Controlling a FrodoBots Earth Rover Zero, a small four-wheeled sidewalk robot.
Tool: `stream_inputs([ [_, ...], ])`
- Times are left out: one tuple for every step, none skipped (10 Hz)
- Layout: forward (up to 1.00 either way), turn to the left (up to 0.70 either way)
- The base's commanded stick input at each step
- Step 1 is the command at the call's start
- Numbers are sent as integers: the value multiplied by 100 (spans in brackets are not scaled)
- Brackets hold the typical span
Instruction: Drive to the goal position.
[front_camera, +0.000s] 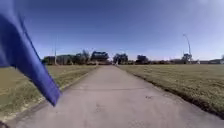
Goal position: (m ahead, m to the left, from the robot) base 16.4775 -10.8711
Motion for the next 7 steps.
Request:
stream_inputs([
  [0,0],
  [0,0],
  [0,0],
  [0,0],
  [26,0],
  [76,0],
  [100,0],
])
